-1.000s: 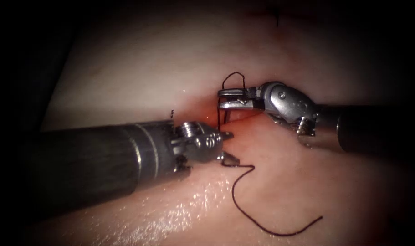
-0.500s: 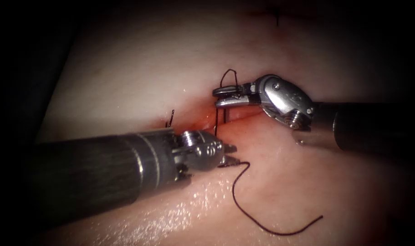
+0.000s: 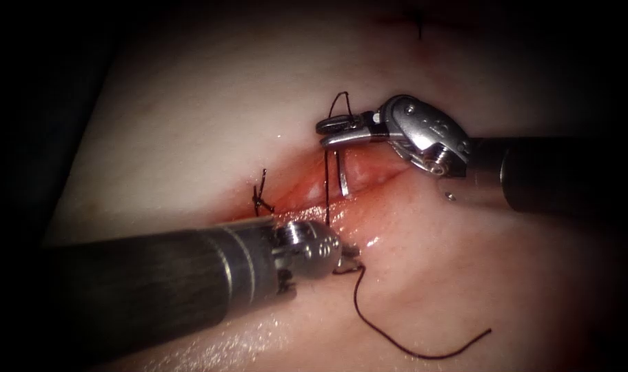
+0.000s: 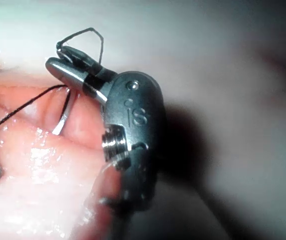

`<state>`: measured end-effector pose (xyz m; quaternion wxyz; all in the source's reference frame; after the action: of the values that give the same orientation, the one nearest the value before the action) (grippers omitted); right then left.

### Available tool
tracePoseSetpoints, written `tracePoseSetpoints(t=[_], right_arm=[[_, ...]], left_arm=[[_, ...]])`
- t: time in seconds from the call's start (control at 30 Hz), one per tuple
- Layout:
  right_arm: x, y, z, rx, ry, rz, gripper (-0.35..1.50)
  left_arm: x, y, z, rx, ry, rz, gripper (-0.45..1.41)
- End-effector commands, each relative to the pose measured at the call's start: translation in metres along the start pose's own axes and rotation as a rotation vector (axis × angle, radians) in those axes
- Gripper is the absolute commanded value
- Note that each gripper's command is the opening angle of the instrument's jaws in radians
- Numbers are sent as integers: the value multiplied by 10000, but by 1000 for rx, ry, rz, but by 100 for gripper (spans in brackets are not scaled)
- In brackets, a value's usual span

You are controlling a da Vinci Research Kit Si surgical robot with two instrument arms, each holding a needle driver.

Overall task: Wound Closure
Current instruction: Throw suture through skin below incision with right needle driver

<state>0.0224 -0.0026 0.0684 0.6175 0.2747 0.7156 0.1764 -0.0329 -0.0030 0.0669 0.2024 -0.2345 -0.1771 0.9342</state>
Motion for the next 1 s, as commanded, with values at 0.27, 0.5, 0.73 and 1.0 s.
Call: tracePoseSetpoints(t=[0.27, 0.5, 0.73, 1.0], right_arm=[[-4, 6, 15, 52, -34, 206, -35], [-7, 9, 23, 67, -59, 481, -35], [-21, 0, 28, 93, -79, 602, -35], [-29, -7, 35, 79, -75, 901, -35]], left_arm=[[-3, -2, 11, 0, -11, -1, -10], [-10, -3, 10, -5, -17, -9, -10], [-17, -3, 5, -12, -18, -13, -10], [-17, -4, 5, -13, -21, -18, -11]])
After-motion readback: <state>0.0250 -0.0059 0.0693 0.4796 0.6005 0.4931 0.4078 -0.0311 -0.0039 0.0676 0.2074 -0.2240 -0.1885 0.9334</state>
